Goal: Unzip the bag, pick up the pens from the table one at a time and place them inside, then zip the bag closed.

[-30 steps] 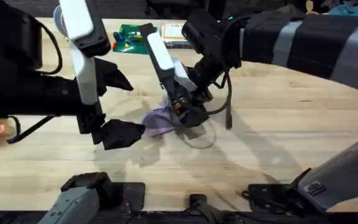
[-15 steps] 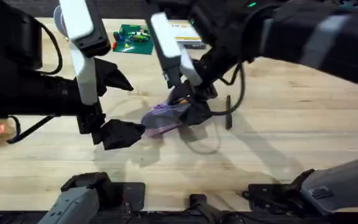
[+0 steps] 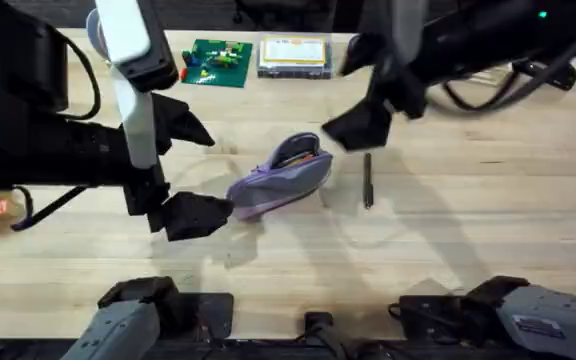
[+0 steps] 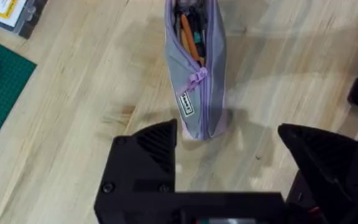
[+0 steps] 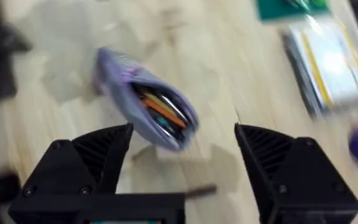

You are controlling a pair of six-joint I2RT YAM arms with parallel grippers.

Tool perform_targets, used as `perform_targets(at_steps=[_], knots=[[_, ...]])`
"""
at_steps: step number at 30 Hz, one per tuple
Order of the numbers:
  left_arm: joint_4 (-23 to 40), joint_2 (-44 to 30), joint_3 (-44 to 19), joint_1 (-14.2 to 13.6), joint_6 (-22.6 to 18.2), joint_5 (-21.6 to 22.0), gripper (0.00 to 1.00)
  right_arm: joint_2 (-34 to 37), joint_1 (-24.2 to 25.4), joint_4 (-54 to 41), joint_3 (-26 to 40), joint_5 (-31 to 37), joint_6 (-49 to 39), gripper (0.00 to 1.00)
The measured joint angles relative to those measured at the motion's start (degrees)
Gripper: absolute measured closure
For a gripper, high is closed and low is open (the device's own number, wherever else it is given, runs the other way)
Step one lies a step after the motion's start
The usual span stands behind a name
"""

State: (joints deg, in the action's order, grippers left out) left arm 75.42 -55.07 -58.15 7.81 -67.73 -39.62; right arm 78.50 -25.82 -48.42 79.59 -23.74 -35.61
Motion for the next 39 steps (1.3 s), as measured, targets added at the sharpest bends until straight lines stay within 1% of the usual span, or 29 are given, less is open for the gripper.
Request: perform_targets(at_steps=[5, 7, 9, 13, 20, 24, 29, 33, 39], knots=[[0.0, 0.0, 0.0, 0.0, 0.0, 0.0, 0.007, -4.2, 2.4, -1.1, 0.0, 11.4, 19.2, 0.005], [0.0, 0.0, 0.0, 0.0, 0.0, 0.0, 0.007, -5.0, 2.5, -2.4, 0.0, 14.1, 24.9, 0.004], [0.0, 0.0, 0.0, 0.0, 0.0, 0.0, 0.007, -5.0, 2.5, -3.5, 0.0, 15.2, 28.3, 0.004], [-0.1, 0.0, 0.0, 0.0, 0.0, 0.0, 0.007, -4.9, 2.5, -5.1, 0.0, 15.4, 33.1, 0.004], [-0.5, 0.0, 0.0, 0.0, 0.0, 0.0, 0.007, -4.9, 2.5, -7.1, 0.0, 15.7, 34.4, 0.004], [-1.5, 0.0, 0.0, 0.0, 0.0, 0.0, 0.007, -4.9, 2.7, -7.3, -0.4, 19.5, 36.2, 0.003], [-1.9, 0.0, 0.0, 0.0, 0.0, 0.0, 0.007, -3.7, 2.7, -7.2, -4.4, 24.4, 42.0, 0.003], [-1.9, 0.0, 0.0, 0.0, 0.0, 0.0, 0.008, -1.4, 2.8, -6.1, -8.2, 26.3, 46.0, 0.003], [-1.9, 0.0, 0.0, 0.0, 0.0, 0.0, 0.007, -0.4, 3.2, -0.2, -14.1, 29.1, 52.4, 0.003]])
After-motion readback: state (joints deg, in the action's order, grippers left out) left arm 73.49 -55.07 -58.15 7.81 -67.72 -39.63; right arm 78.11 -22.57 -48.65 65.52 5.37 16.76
